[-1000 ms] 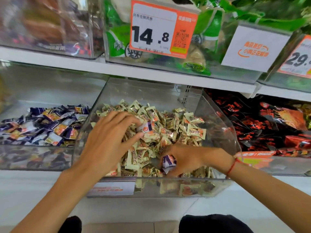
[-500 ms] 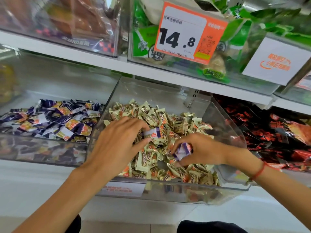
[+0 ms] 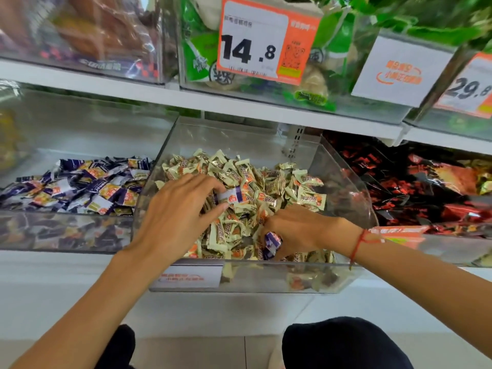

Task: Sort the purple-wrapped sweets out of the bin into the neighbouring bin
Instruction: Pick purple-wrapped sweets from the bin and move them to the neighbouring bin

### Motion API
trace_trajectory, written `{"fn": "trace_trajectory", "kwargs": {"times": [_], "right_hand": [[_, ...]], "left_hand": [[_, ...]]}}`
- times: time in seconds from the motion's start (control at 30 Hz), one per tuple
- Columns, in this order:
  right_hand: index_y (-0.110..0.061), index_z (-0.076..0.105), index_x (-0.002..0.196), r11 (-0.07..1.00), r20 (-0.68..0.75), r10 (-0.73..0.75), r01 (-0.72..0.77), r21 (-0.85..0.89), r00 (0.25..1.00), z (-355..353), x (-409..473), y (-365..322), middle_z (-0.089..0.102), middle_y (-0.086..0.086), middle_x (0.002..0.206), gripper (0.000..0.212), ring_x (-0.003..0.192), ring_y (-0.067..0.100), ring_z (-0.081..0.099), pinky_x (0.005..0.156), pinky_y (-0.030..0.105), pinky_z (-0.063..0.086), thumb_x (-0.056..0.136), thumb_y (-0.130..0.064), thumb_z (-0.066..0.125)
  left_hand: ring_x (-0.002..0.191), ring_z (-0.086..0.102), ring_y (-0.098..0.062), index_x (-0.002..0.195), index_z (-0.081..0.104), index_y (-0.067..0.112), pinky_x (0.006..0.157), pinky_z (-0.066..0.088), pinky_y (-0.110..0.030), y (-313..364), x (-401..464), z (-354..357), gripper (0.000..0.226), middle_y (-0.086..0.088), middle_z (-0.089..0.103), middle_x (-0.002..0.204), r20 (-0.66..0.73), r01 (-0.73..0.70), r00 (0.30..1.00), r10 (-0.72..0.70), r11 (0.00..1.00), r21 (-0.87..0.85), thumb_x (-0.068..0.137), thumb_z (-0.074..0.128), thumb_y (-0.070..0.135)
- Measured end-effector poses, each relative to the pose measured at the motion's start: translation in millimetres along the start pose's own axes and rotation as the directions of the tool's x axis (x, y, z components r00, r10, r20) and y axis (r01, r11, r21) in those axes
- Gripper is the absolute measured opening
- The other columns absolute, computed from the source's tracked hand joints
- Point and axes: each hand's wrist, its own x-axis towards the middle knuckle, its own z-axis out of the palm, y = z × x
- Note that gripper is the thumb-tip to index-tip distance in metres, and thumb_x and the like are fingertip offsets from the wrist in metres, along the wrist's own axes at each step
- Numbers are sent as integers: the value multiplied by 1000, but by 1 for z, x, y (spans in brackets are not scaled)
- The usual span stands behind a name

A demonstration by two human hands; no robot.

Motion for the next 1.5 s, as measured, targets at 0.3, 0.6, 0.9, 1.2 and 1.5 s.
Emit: {"fn": "trace_trajectory", "kwargs": {"times": [0.3, 0.6, 0.9, 1.2, 1.5], "right_hand": [[-14, 70, 96, 361, -118, 278, 11, 933, 953, -28, -8, 4, 57, -6, 59, 27, 54, 11, 47, 56, 18, 38, 79, -35, 76], [-14, 69, 96, 306, -501, 366, 407, 861, 784, -96, 62, -90, 69, 12, 78, 22, 65, 11, 58, 62, 26, 46, 81, -30, 75], [-18, 53, 130, 900, -407, 41, 142, 411, 913, -139, 169, -126, 60, 6, 121, 50, 110, 25, 57, 88, 34, 45, 84, -32, 69], [-27, 60, 124, 824, -505, -2, 288, 488, 863, -115, 71, -64, 59, -8, 127, 29, 116, 5, 50, 97, 27, 38, 96, -31, 56], [-36, 53, 131, 962, -244, 30, 39, 272, 969, -7, 5, 15, 51, -13, 135, 42, 113, 1, 48, 103, 37, 43, 90, -37, 63]], "left_hand": [[92, 58, 0, 105, 59, 34, 82, 48, -25, 15, -7, -19, 29, 21, 60, 99, -62, 83, 993, -99, 973, -215, 83, 50, 50], [89, 60, -15, 99, 56, 34, 71, 47, -36, -62, -42, -76, 19, 11, 63, 92, -412, 407, 760, -502, 863, -299, 89, 52, 50], [109, 53, -30, 117, 60, 16, 79, 47, -43, -137, -21, -89, 28, -9, 64, 113, -250, 543, 824, -509, 835, 89, 93, 57, 30], [114, 54, -22, 123, 59, 30, 81, 46, -37, -96, -20, -94, 30, 3, 61, 124, -146, 387, 915, -377, 921, 45, 93, 57, 25], [130, 36, 0, 133, 46, 41, 113, 27, -34, 19, 25, -15, 39, 22, 41, 141, 319, -114, 938, 138, 989, -93, 94, 50, 42]]}}
